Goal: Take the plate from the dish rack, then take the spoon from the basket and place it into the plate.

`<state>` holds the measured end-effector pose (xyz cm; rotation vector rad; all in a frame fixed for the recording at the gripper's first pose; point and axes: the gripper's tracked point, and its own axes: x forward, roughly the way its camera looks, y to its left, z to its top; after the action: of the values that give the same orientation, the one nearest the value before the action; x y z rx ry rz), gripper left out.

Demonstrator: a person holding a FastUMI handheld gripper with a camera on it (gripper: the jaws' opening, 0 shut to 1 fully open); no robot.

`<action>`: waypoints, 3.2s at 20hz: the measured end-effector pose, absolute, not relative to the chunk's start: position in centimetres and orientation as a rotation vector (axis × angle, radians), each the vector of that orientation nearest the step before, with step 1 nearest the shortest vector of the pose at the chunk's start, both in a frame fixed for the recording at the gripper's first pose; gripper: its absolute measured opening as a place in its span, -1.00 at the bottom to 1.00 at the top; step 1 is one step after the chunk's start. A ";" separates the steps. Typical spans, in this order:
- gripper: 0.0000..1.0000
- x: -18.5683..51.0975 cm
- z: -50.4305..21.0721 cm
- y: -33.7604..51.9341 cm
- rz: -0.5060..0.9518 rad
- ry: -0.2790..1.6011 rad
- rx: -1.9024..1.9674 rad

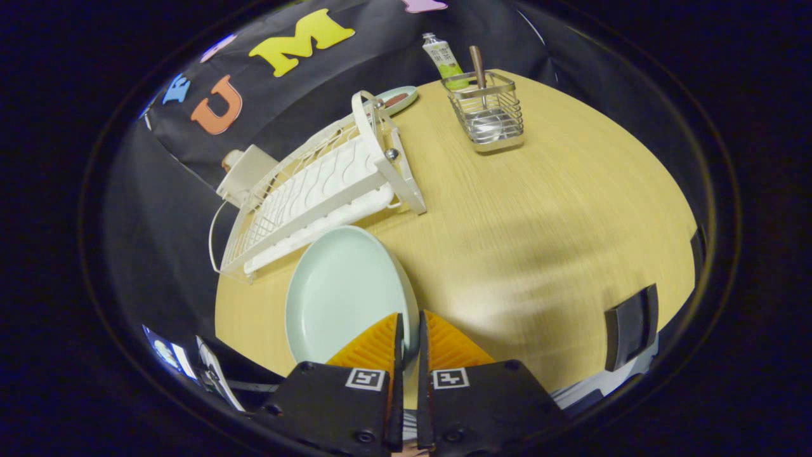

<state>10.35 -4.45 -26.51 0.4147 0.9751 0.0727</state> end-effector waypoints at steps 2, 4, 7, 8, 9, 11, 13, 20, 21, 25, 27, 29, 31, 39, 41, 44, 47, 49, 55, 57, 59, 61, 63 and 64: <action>-0.67 10.3 -27.0 -5.1 0.055 0.969 0.393; -0.60 10.3 -27.5 -6.2 0.011 0.972 0.343; -0.54 10.8 -26.9 -7.5 -0.019 0.897 0.256; -0.27 11.0 -26.4 -7.7 -0.014 0.869 0.235; -0.07 11.1 -26.2 -8.1 -0.023 0.847 0.215; 0.46 11.4 -25.2 -8.8 -0.035 0.805 0.203; 0.54 11.8 -23.8 -9.2 -0.032 0.758 0.206; 0.86 15.1 -18.2 -14.8 -0.126 0.626 0.091; 0.86 15.7 -17.2 -15.4 -0.135 0.601 0.079; 0.87 19.6 -12.8 -16.6 -0.111 0.472 0.043; 0.86 22.2 -11.5 -17.1 -0.108 0.423 0.030; 0.86 24.8 -11.0 -17.1 -0.074 0.401 0.046; 0.86 27.5 -11.2 -17.8 -0.064 0.388 0.027; 0.86 35.8 -12.5 -20.8 -0.045 0.373 0.074; 0.78 37.0 -12.7 -21.2 -0.041 0.361 0.068; 0.65 38.6 -12.9 -21.4 -0.023 0.359 0.105; 0.25 39.3 -14.3 -22.2 -0.061 0.420 0.119; -0.13 39.6 -14.8 -22.8 -0.091 0.434 0.103; -0.70 37.7 -11.9 -22.0 -0.119 0.351 0.126; -0.70 36.7 -10.2 -21.6 -0.146 0.316 0.127; -0.70 35.6 -8.8 -21.9 -0.188 0.280 0.094; -0.70 34.4 -7.1 -21.4 -0.207 0.242 0.079; -0.71 32.8 -4.7 -20.2 -0.204 0.177 0.073; -0.71 31.9 -3.6 -19.8 -0.192 0.147 0.071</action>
<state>31.87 -19.79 -3.56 0.0714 0.1470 -0.1917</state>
